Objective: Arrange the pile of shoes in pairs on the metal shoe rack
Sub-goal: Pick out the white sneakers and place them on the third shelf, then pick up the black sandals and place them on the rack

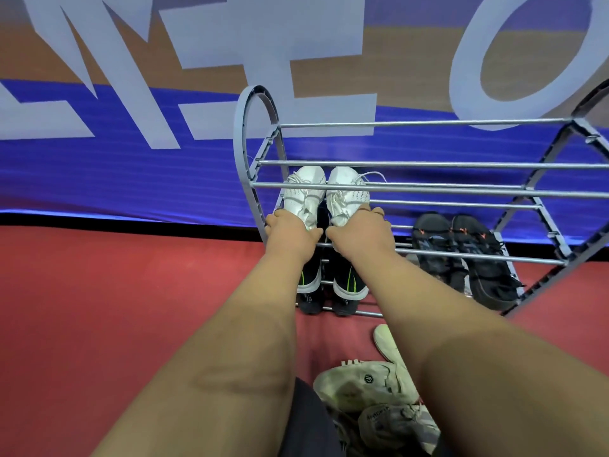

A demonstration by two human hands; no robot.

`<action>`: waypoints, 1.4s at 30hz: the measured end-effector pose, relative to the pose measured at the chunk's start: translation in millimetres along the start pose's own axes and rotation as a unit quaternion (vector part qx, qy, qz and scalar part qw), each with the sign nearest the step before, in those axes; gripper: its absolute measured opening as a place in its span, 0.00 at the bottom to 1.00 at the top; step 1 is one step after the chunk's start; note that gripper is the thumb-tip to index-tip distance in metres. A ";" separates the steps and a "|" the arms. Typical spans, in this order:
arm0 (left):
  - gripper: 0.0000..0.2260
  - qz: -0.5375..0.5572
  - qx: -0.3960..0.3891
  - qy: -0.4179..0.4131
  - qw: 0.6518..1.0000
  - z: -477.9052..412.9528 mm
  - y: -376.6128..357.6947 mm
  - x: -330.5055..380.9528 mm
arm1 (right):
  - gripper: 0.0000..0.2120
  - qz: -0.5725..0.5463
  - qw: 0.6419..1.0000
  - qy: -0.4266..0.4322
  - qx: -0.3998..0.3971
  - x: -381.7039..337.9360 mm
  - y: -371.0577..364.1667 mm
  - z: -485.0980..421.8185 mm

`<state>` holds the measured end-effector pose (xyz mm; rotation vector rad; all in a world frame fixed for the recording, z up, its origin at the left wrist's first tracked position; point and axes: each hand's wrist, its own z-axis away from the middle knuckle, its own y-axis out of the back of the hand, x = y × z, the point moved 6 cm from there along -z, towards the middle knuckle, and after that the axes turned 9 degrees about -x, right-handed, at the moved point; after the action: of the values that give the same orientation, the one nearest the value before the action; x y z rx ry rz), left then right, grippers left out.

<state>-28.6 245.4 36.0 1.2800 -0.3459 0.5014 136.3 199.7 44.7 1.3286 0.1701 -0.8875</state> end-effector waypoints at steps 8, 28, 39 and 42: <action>0.38 -0.082 -0.062 -0.002 0.995 -3.7 6.1 -1.4 | 0.49 0.038 0.996 0.031 -0.080 -0.9 -9.6 -8.1; 0.19 -0.206 -0.124 -0.186 0.953 112.2 60.4 17.3 | 0.28 0.164 0.978 0.076 -0.107 36.0 36.6 103.0; 0.16 -0.191 -0.349 -0.074 0.914 192.5 -43.6 -13.7 | 0.20 0.263 0.933 0.063 -0.238 116.9 -3.9 179.2; 0.13 -0.192 -0.389 -0.039 0.900 210.7 -110.0 -53.7 | 0.19 0.278 0.920 0.042 -0.274 171.3 -48.5 192.0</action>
<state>-8.7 10.9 -27.1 0.5562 -0.3041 -0.0468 149.7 -48.4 -37.9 0.8151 0.0882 -0.2624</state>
